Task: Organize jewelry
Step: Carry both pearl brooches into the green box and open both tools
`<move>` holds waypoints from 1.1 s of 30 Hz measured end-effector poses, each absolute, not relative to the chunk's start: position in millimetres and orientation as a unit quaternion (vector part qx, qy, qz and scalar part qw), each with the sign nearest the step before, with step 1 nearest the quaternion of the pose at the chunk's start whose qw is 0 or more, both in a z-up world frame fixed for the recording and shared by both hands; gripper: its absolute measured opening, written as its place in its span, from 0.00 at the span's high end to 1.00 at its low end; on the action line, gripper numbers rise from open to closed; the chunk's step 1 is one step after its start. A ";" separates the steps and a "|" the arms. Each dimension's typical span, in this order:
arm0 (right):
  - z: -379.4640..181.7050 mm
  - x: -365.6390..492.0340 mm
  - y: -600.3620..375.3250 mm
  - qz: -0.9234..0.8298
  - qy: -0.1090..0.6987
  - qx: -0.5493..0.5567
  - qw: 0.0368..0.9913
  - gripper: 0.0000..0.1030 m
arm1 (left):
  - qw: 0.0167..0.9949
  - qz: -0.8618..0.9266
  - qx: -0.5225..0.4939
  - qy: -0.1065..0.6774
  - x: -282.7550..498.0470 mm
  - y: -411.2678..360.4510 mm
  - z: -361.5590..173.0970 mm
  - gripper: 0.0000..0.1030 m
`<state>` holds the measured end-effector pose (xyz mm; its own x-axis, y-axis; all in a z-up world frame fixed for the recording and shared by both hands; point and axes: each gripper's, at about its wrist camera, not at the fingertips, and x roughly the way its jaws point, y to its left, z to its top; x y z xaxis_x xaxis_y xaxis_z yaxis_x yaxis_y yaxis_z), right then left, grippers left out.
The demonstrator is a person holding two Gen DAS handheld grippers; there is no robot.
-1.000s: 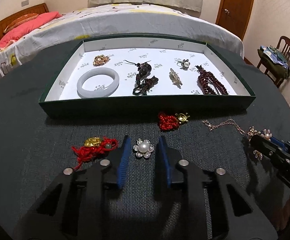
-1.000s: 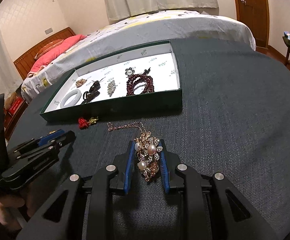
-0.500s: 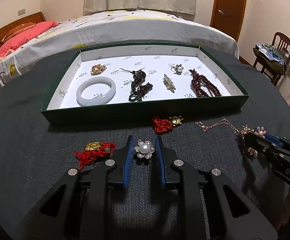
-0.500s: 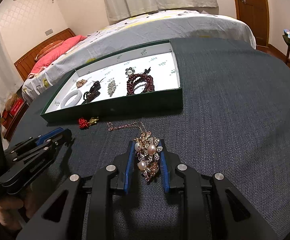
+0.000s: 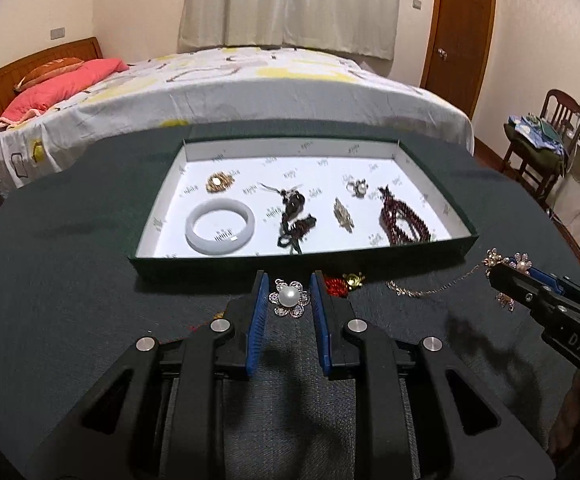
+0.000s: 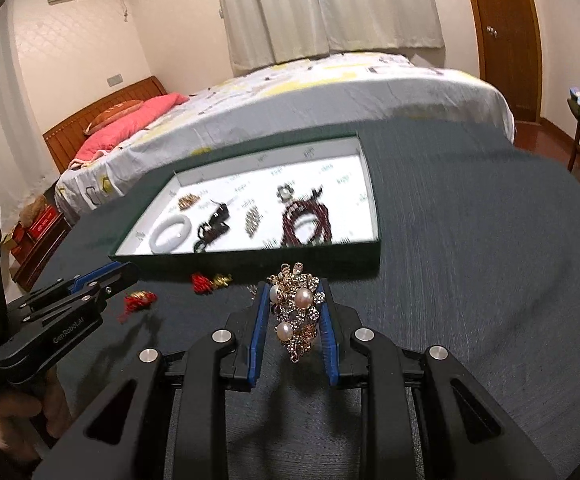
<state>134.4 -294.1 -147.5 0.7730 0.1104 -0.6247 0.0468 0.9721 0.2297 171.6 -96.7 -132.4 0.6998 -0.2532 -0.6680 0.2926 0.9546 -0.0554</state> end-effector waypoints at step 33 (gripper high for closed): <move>-43.1 187.1 -277.8 0.031 0.215 0.063 0.974 0.76 | 0.956 -0.161 0.009 0.244 205.8 -83.3 -35.5 0.79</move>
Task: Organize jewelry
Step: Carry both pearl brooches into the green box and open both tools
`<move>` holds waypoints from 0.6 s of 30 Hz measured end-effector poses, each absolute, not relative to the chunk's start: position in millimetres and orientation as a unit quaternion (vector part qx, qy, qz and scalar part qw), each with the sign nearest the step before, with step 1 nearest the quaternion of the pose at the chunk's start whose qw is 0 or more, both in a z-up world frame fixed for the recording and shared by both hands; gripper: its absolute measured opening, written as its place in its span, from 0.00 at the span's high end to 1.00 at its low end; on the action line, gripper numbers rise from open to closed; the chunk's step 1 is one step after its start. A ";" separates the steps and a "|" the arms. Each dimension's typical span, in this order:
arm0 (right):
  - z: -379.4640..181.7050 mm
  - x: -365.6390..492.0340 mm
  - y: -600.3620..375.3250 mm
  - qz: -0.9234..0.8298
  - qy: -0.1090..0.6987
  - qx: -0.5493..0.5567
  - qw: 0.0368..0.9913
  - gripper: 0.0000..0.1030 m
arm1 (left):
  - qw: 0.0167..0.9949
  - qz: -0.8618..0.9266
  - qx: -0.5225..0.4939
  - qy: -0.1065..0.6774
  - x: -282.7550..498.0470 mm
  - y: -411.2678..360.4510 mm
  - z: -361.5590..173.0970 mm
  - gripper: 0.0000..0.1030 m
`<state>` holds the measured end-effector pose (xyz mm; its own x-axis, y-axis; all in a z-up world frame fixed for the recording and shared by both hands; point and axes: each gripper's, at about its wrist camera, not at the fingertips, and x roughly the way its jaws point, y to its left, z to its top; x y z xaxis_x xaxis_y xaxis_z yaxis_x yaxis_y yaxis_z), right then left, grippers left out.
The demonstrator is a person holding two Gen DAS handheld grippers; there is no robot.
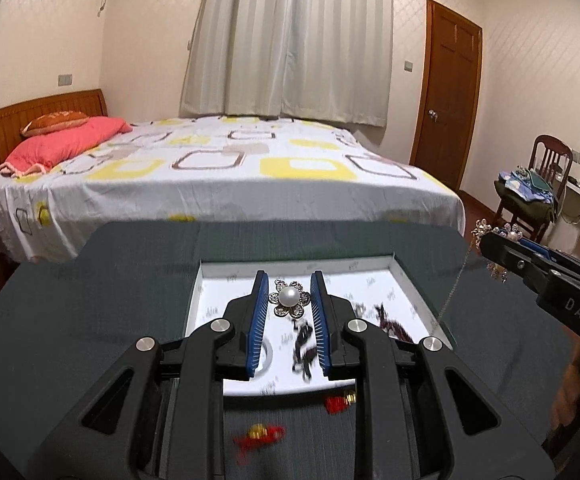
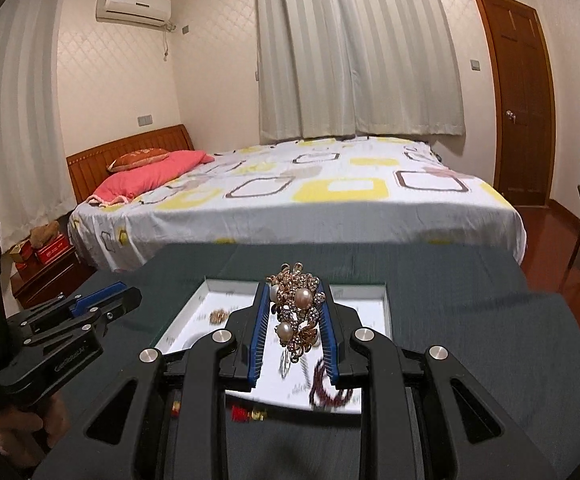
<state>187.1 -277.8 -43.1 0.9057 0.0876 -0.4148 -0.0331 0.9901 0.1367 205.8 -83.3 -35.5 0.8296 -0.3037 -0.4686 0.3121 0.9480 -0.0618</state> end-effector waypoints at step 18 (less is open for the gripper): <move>-85.0 287.2 -296.3 0.008 0.233 0.070 0.970 0.76 | 0.947 -0.142 0.023 0.288 324.9 -115.1 -82.8 0.79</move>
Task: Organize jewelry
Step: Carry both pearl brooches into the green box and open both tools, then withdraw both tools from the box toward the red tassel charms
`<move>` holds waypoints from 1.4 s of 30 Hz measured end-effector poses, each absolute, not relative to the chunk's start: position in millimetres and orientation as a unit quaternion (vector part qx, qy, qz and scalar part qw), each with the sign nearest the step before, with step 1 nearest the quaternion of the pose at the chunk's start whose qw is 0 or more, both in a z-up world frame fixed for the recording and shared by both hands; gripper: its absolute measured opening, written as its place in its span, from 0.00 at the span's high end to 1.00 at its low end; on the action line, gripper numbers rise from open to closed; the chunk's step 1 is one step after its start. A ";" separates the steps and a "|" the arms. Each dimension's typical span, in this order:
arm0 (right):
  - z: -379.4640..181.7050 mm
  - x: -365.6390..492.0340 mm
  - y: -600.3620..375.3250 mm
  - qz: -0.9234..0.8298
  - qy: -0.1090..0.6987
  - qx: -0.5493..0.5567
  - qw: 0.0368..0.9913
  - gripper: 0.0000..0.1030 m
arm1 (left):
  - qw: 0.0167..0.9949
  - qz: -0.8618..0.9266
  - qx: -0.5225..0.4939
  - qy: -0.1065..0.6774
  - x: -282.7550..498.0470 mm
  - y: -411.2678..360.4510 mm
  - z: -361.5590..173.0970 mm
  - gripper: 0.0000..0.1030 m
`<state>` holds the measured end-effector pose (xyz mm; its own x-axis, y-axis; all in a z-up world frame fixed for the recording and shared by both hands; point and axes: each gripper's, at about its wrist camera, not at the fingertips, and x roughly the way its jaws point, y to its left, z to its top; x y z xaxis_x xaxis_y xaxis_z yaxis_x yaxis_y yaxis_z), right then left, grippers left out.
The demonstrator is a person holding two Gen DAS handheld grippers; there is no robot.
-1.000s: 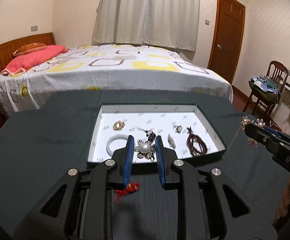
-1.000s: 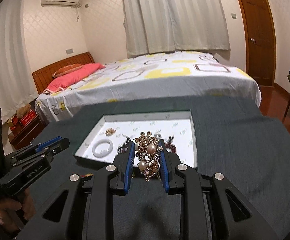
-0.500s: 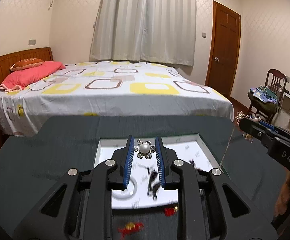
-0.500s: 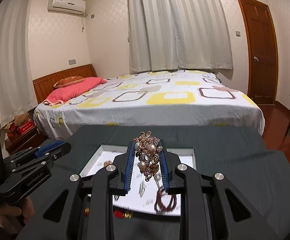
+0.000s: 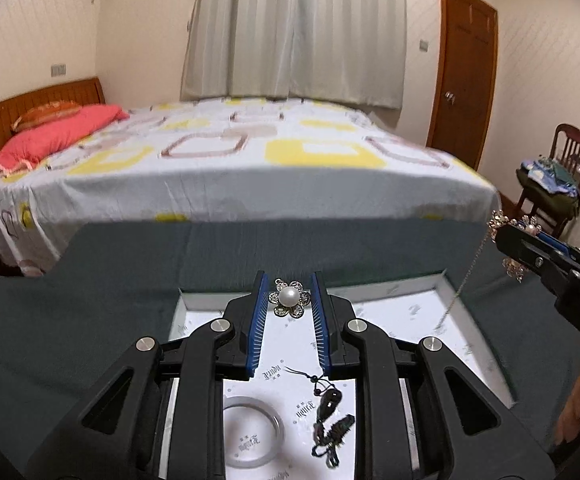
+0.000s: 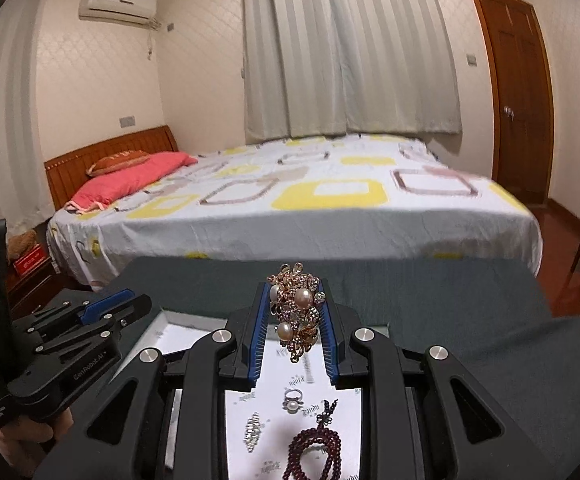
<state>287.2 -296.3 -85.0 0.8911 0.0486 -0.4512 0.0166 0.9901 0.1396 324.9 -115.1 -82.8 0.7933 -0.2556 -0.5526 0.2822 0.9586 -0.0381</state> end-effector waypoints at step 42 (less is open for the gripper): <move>-149.5 318.4 -310.6 -0.035 0.347 0.086 0.933 0.56 | 0.923 -0.119 0.052 0.363 357.7 -120.1 -129.3 0.30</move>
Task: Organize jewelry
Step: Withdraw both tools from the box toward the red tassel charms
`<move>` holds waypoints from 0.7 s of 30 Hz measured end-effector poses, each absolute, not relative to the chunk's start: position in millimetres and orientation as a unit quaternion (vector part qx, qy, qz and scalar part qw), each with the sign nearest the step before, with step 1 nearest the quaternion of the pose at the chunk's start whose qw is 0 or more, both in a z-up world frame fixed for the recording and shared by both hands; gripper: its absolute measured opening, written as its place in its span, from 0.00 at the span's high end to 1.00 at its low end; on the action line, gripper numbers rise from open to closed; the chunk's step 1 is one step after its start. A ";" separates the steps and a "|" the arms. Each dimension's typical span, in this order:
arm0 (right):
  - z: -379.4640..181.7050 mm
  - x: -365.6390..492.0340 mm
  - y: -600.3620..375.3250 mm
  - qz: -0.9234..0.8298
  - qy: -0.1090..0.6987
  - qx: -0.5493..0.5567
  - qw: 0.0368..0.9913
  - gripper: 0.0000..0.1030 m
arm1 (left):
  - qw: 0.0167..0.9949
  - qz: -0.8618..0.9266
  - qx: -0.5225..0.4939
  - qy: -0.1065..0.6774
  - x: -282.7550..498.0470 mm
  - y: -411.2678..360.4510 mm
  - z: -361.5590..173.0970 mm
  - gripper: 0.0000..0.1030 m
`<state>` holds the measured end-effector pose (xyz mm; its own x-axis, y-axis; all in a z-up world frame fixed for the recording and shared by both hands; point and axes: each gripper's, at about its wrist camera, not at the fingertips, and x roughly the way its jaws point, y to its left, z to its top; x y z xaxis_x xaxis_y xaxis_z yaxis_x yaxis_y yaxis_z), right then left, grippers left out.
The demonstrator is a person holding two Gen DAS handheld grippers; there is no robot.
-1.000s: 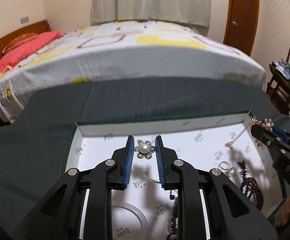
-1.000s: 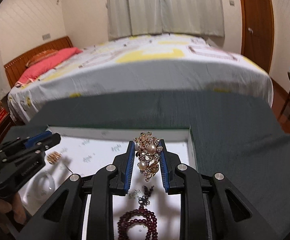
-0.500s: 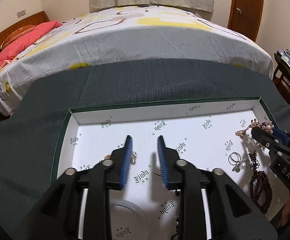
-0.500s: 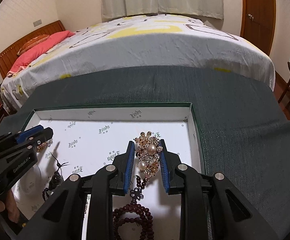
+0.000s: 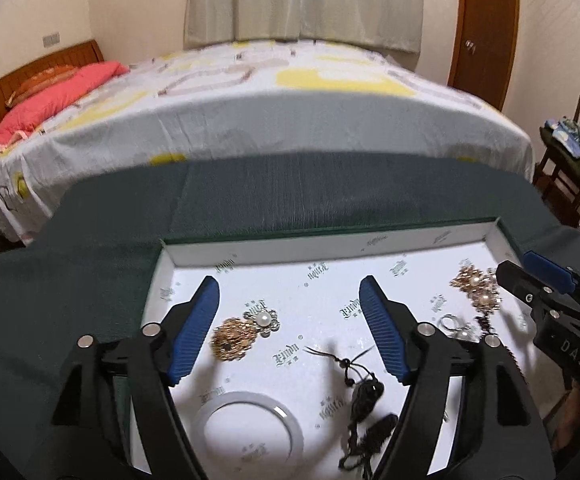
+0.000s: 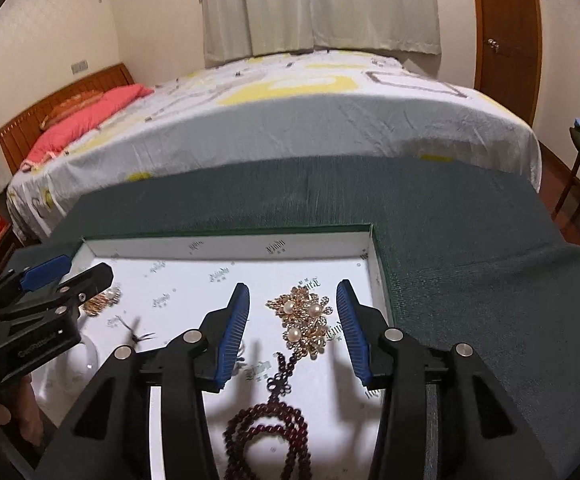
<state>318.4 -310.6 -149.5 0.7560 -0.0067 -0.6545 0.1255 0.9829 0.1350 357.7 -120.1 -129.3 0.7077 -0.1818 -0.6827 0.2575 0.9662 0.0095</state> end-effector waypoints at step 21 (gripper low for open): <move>-131.0 187.9 -274.0 -0.009 0.316 0.090 0.944 0.55 | 0.928 -0.114 0.018 0.354 218.4 -53.7 -123.1 0.29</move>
<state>187.9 -274.0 -131.0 0.7999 0.0399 -0.5988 0.0738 0.9837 0.1641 218.4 -53.7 -123.1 0.7236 -0.1989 -0.6610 0.2247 0.9733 -0.0469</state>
